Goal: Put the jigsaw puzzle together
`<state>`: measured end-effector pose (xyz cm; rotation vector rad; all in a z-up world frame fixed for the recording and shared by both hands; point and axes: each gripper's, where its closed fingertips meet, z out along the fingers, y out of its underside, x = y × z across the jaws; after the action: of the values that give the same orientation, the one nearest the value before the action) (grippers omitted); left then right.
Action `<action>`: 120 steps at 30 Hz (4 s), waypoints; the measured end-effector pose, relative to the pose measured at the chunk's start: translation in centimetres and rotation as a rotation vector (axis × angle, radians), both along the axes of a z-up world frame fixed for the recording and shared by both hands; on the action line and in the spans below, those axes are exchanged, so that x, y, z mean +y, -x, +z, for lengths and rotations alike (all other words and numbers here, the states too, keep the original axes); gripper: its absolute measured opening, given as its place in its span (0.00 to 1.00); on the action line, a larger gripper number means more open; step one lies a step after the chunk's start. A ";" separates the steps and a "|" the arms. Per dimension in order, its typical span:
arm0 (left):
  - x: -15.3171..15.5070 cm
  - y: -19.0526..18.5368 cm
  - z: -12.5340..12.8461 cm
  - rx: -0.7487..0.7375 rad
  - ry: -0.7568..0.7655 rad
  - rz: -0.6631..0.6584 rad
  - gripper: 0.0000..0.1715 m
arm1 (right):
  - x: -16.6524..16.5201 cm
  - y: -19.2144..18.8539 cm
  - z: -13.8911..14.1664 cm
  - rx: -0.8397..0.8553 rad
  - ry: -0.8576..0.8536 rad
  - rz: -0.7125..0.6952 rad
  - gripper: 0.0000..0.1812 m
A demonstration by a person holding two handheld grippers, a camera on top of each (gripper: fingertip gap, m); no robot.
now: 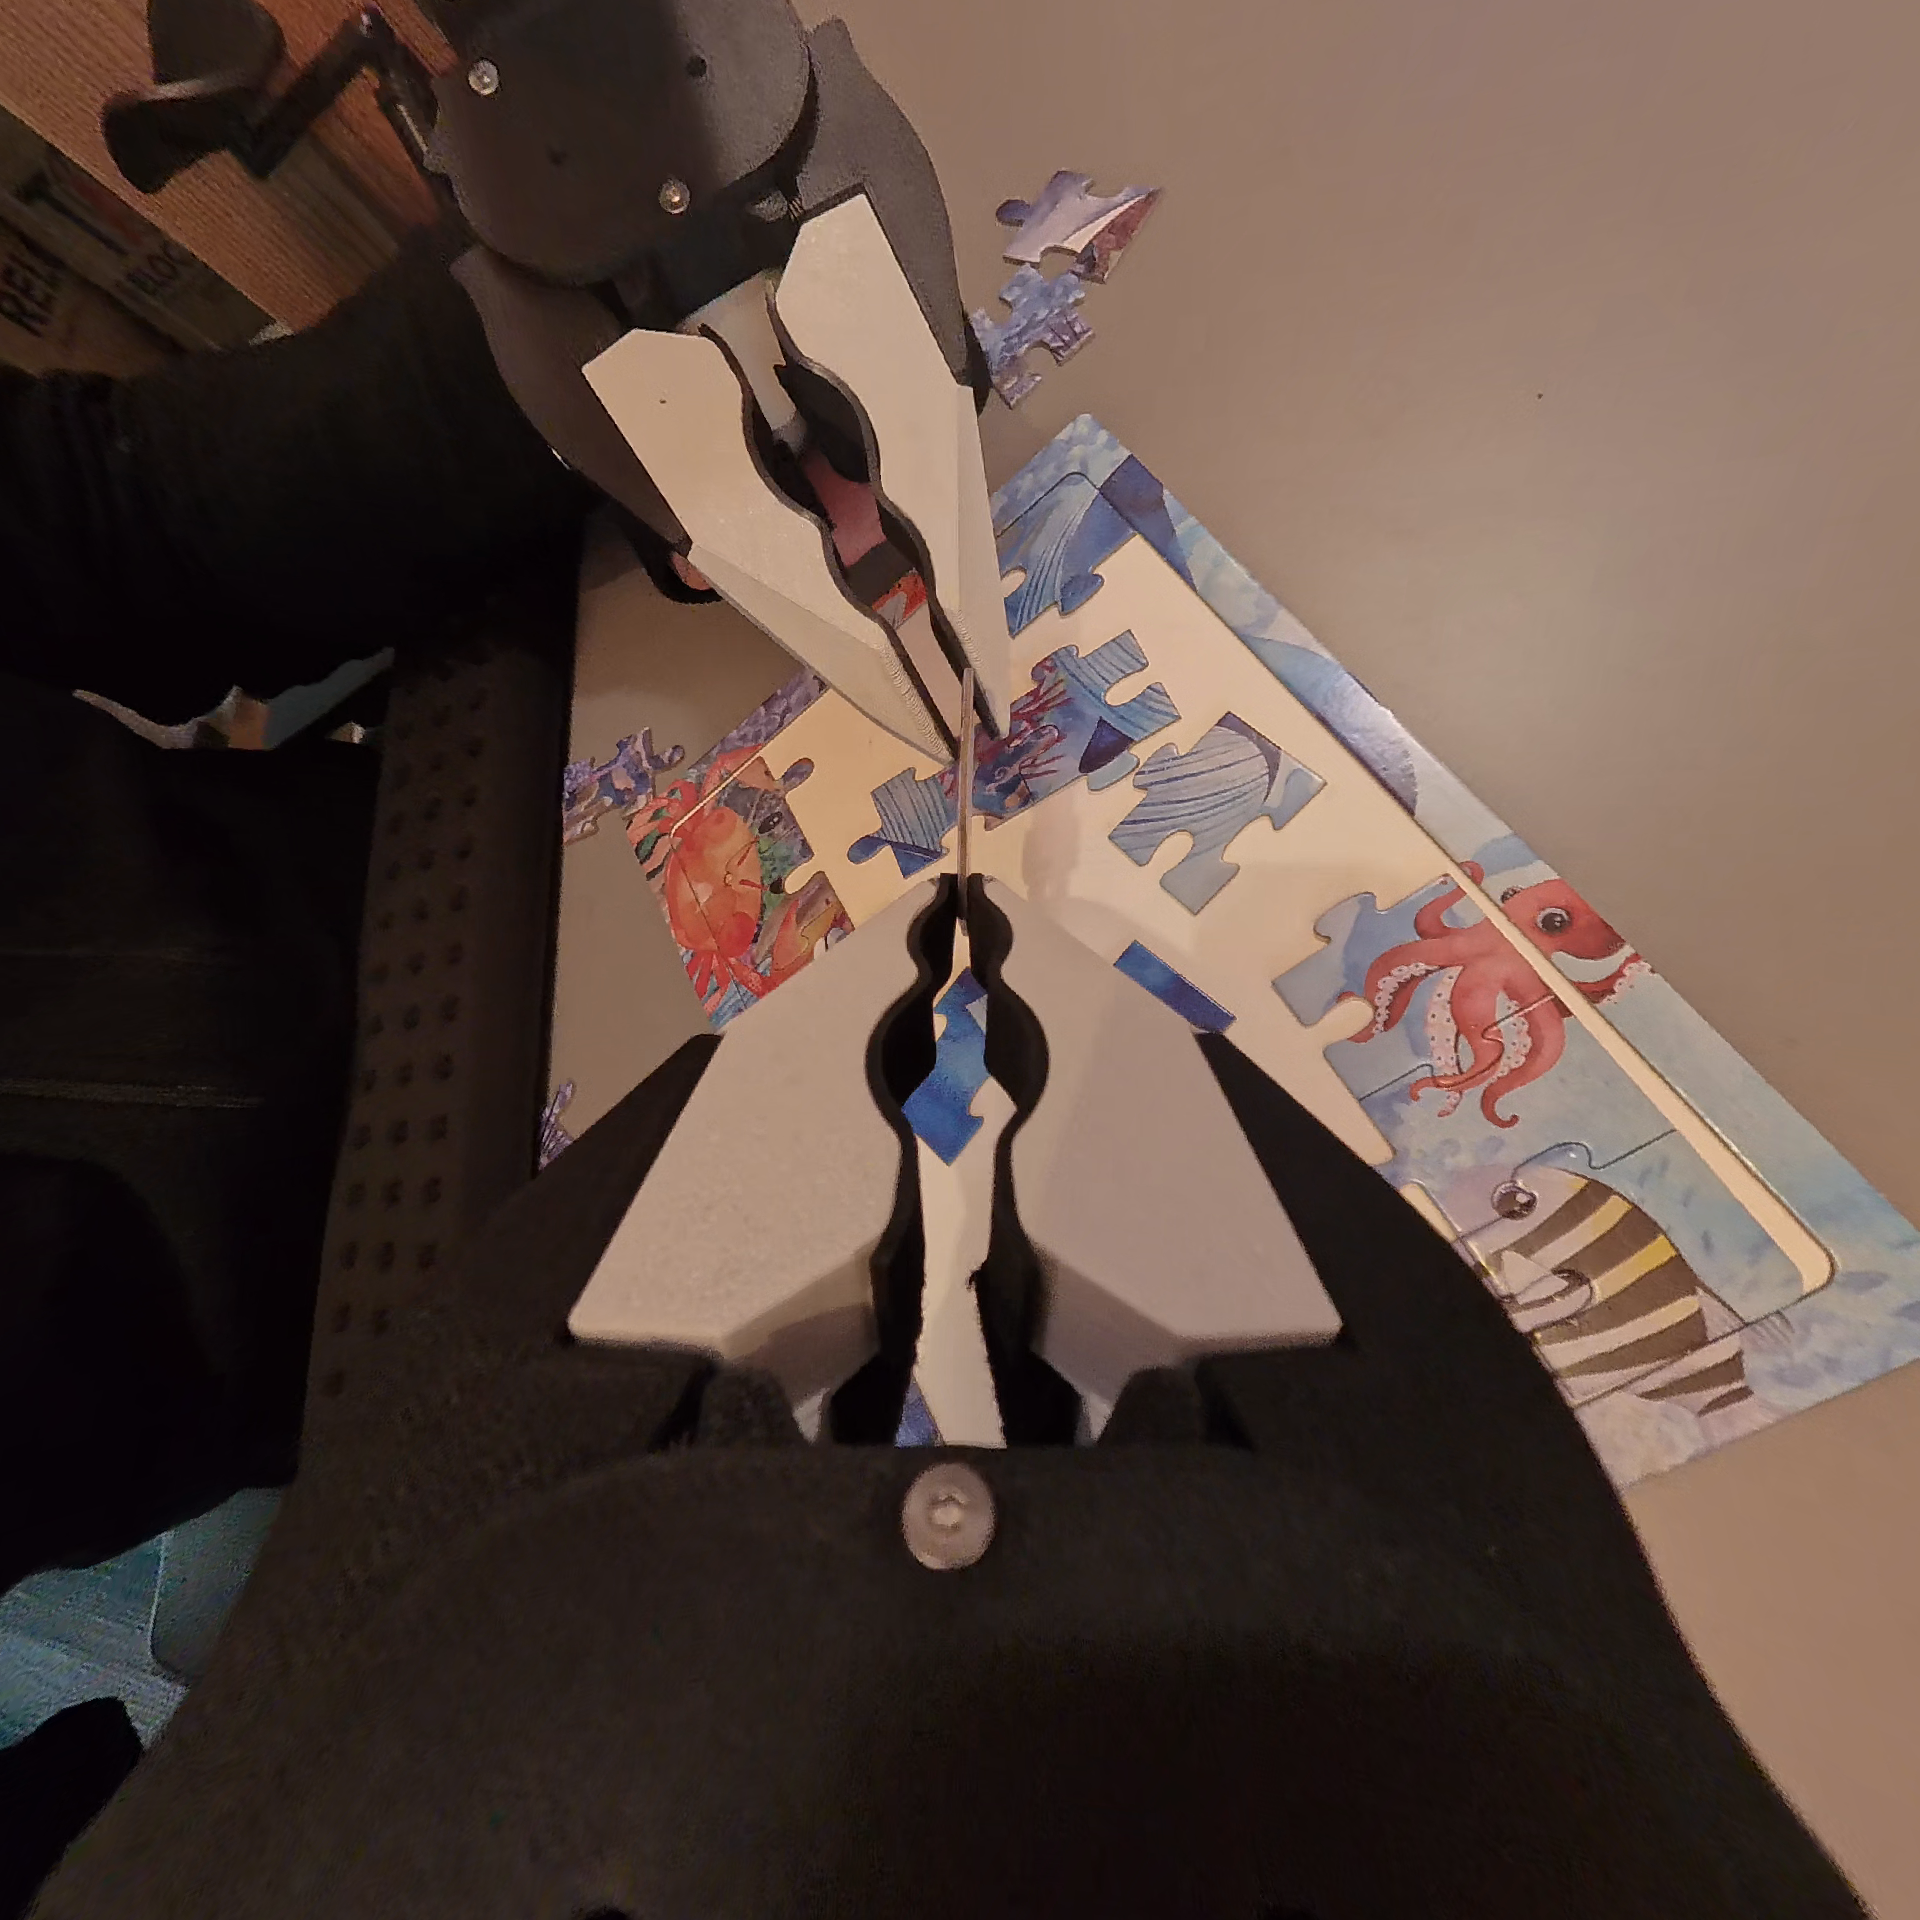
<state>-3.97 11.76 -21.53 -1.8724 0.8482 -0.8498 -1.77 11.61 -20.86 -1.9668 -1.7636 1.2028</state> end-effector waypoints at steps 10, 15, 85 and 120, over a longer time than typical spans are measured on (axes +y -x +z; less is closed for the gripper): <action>0.9 0.8 3.4 -0.252 0.032 0.053 0.00 | 2.9 0.8 2.4 0.144 0.043 -0.167 0.15; 0.7 0.9 5.0 -0.379 0.042 0.035 0.00 | 2.2 1.5 2.4 0.173 0.088 -0.139 0.13; -1.7 -2.5 -6.2 0.469 -0.142 -0.137 0.06 | 0.4 -4.6 -3.8 -0.345 -0.149 0.034 0.00; 4.3 6.2 -3.1 0.425 -0.125 0.305 0.02 | -2.4 -3.5 -7.5 -0.579 -0.258 0.150 0.18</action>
<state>-10.13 16.02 -24.67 -2.0336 0.8149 -0.2068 1.71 9.16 -28.37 -2.1879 -2.2273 0.4119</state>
